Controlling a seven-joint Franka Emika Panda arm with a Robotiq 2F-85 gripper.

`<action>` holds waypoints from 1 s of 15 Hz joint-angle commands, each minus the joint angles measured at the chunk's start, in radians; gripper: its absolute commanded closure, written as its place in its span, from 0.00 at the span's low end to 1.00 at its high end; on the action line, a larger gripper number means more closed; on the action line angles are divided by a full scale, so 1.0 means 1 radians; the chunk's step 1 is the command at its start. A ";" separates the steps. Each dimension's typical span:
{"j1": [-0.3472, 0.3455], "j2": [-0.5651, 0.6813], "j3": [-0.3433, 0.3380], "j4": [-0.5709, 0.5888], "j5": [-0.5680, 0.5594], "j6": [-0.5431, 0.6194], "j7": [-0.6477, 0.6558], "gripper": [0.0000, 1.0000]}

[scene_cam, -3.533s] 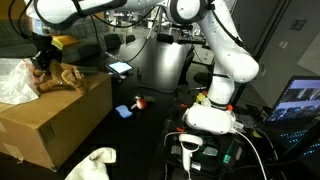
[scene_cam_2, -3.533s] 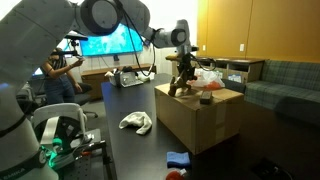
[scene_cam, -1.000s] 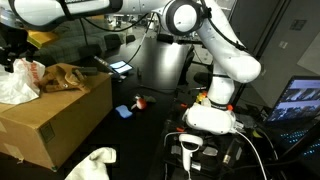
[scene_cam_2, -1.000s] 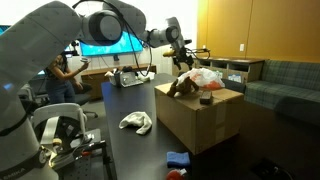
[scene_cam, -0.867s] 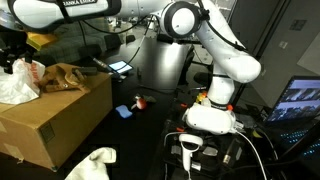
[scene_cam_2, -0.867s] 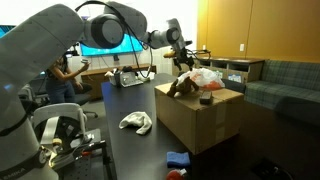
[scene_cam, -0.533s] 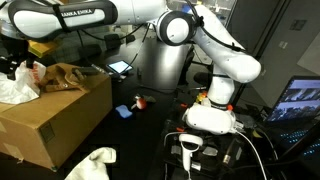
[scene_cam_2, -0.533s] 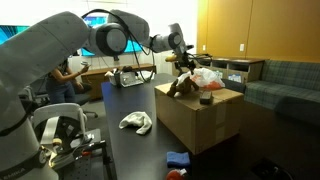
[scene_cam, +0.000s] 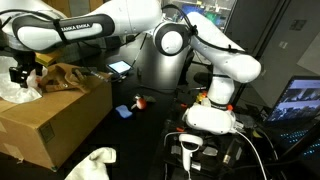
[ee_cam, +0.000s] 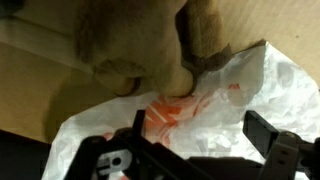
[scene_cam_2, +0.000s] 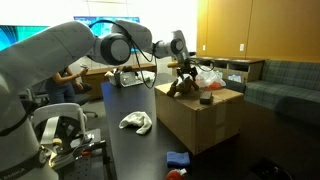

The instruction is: Remove the orange plush toy from the box and replace it with the gray duster, remove the blue object from the box and replace it with the brown toy and remove the plastic bag from the box and replace it with the white towel

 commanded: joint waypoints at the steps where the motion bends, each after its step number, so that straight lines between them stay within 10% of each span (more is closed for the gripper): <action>1: 0.015 0.061 -0.020 0.098 -0.020 -0.046 -0.008 0.00; 15: 0.009 0.050 -0.008 0.118 -0.022 -0.025 -0.055 1.00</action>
